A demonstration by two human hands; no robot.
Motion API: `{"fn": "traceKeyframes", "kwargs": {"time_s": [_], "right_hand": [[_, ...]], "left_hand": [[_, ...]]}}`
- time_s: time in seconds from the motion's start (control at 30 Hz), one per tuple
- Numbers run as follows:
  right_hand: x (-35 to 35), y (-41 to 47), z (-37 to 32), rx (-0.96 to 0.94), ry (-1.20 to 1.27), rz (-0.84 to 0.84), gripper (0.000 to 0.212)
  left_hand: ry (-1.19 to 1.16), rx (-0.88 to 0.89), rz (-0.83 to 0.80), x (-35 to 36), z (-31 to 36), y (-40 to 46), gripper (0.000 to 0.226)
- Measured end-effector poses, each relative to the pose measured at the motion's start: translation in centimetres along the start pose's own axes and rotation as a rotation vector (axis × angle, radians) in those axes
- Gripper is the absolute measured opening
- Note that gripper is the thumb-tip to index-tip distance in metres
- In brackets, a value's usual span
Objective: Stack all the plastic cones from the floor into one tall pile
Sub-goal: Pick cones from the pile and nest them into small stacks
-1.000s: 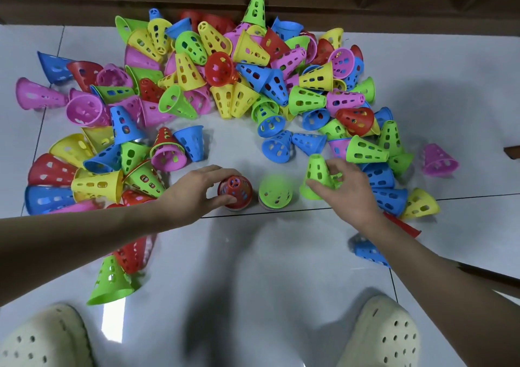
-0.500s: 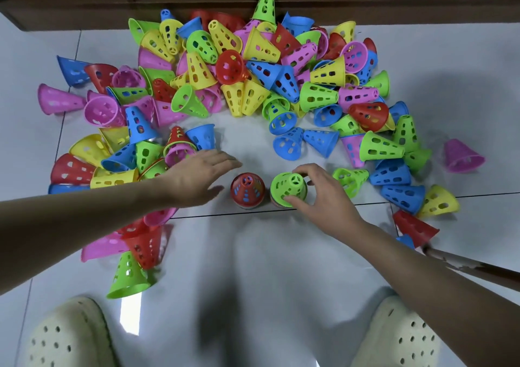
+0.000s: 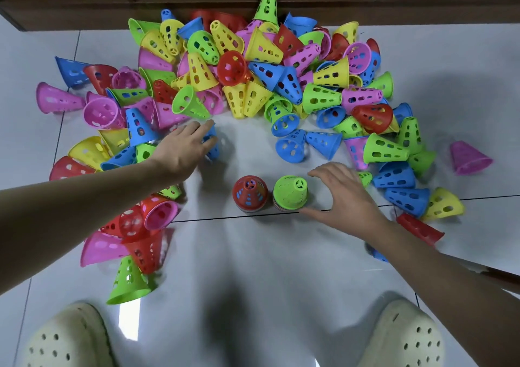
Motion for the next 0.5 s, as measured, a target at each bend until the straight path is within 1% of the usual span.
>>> {"fn": "traceKeyframes", "kwargs": {"time_s": [0.07, 0.17, 0.3, 0.43, 0.5], "right_hand": [[-0.1, -0.1, 1.5, -0.003, -0.085, -0.023, 0.079], [-0.5, -0.6, 4.2, 0.069, -0.130, -0.032, 0.085], [0.0, -1.9, 7.6, 0.182, -0.207, -0.111, 0.087], [0.6, -2.9, 9.2, 0.286, -0.283, -0.195, 0.091], [0.6, -3.1, 9.7, 0.328, -0.302, -0.208, 0.090]], "left_hand": [[0.021, -0.001, -0.020, 0.0, -0.1, 0.4, 0.066], [-0.021, -0.013, -0.051, -0.1, 0.0, 0.9, 0.068], [-0.151, -0.083, -0.068, -0.4, -0.2, 1.3, 0.070], [-0.361, -0.190, -0.095, 0.1, 0.3, 1.1, 0.064], [-0.413, -0.201, -0.112, 0.4, 0.9, 0.9, 0.062]]}}
Point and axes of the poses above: each hand's wrist, its own y-axis towards the middle knuckle, its own x-axis out of the palm, z = x × y, the point moved 8 cm from there along y, towards the middle knuckle, and after that the axes turned 10 degrees about z, right-handed, at the moved point
